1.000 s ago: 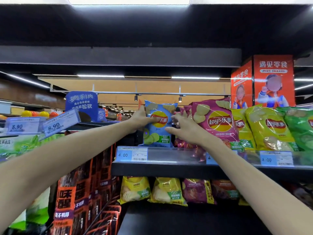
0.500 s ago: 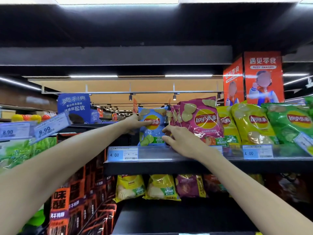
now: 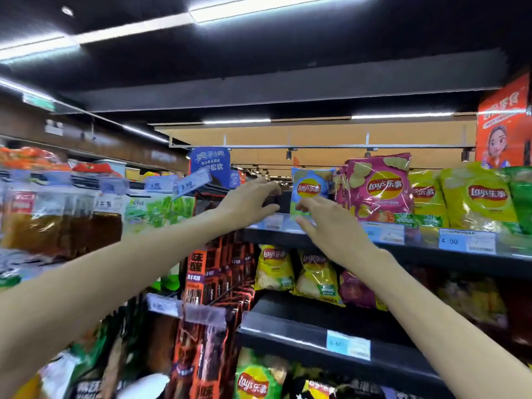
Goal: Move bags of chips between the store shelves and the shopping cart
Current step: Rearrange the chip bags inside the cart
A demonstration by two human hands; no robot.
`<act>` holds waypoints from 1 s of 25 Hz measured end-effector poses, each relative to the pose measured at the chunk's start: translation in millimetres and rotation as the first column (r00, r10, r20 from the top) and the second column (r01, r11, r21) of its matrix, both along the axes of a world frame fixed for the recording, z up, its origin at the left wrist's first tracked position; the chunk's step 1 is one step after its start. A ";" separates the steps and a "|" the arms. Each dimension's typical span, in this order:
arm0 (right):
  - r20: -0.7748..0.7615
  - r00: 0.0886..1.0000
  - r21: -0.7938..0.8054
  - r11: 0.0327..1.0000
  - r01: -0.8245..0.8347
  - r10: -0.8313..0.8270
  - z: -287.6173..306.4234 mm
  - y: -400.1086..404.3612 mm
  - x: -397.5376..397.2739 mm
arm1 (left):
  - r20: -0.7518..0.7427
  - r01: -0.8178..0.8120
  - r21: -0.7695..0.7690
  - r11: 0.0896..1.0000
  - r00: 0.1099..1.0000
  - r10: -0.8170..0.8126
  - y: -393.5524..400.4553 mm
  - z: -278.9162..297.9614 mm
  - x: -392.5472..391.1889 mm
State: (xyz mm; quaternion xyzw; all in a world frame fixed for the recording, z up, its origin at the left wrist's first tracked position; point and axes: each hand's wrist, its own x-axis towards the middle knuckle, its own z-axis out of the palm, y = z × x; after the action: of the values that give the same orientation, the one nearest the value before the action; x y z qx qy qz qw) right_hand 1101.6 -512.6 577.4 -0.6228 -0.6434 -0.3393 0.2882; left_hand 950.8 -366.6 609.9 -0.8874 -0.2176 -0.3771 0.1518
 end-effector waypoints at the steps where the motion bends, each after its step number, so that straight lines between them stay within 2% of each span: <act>1: -0.002 0.999 -0.019 0.999 -0.036 0.036 -11.5 -4.4 -11.2 | 0.026 -0.003 -0.030 1.000 1.000 0.004 -11.7 -17.1 -16.8; 4: -0.018 0.993 -0.133 0.984 -0.116 0.115 -56.1 -14.9 -44.7 | 0.009 -0.076 -0.131 0.988 0.997 0.078 -36.3 -77.8 -77.4; 9: -0.053 0.943 -0.268 0.905 -0.329 0.327 -143.1 -14.5 -135.4 | -0.147 -0.334 -0.244 0.910 0.941 0.306 -74.9 -168.7 -204.6; 13: -0.099 0.848 -0.382 0.767 -0.515 0.520 -186.8 -12.8 -240.8 | -0.202 -0.550 -0.320 0.771 0.835 0.512 -118.9 -229.2 -324.6; 17: -0.117 0.758 -0.468 0.637 -0.612 0.642 -237.7 -23.0 -353.1 | -0.269 -0.705 -0.354 0.615 0.706 0.655 -174.4 -293.8 -436.5; 23: -0.221 0.609 -0.558 0.413 -0.720 0.762 -303.8 -55.0 -543.5 | -0.356 -0.827 -0.434 0.357 0.522 0.775 -279.5 -372.0 -618.8; 25: -0.247 0.592 -0.587 0.367 -0.721 0.767 -323.7 -70.6 -597.8 | -0.412 -0.861 -0.435 0.262 0.449 0.793 -310.8 -387.9 -663.0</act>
State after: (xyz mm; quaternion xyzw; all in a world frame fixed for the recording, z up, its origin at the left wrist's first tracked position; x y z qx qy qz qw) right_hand 503.8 -583.1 253.7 -0.3104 -0.9361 0.0451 0.1591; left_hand 287.8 -677.4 222.1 -0.6575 -0.7445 -0.1030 0.0533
